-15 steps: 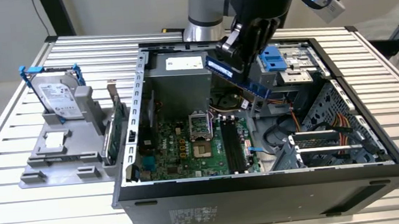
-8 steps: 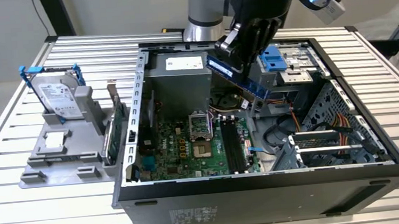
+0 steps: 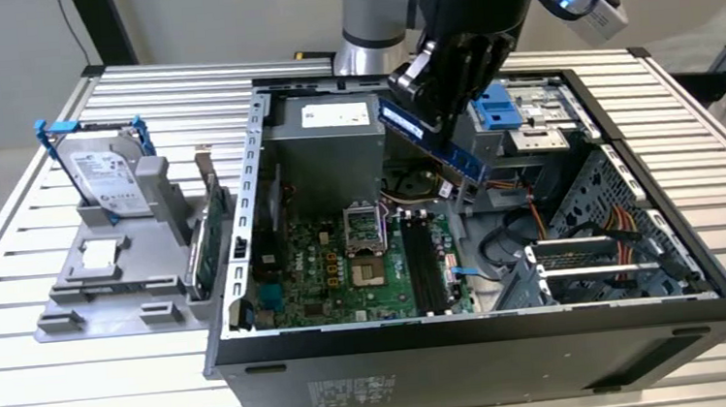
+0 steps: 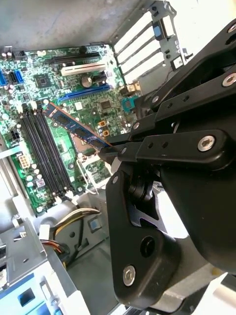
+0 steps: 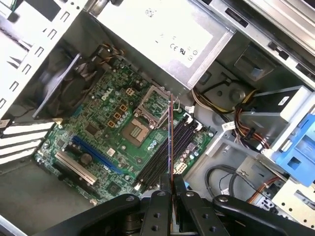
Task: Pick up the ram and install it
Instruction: 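Insert the ram into the slot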
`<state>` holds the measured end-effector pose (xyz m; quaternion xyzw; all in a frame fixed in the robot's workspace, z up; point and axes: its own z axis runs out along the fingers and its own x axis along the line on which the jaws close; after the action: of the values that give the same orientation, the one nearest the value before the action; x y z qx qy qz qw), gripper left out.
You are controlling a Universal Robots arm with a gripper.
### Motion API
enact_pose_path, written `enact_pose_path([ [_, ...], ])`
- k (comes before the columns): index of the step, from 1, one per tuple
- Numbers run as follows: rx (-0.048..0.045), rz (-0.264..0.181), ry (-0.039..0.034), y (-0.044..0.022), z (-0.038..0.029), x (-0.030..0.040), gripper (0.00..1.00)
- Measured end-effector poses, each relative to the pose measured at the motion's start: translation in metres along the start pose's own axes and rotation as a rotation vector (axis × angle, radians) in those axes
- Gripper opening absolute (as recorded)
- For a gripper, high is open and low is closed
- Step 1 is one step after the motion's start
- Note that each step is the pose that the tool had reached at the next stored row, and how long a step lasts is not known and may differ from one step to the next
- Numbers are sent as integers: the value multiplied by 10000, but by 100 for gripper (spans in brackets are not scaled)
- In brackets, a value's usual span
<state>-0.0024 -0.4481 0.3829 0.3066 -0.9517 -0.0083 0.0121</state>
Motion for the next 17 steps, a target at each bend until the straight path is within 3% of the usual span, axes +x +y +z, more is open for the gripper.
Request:
enact_pose_path([
  [17,-21,1174,-27,0,0,0,0],
])
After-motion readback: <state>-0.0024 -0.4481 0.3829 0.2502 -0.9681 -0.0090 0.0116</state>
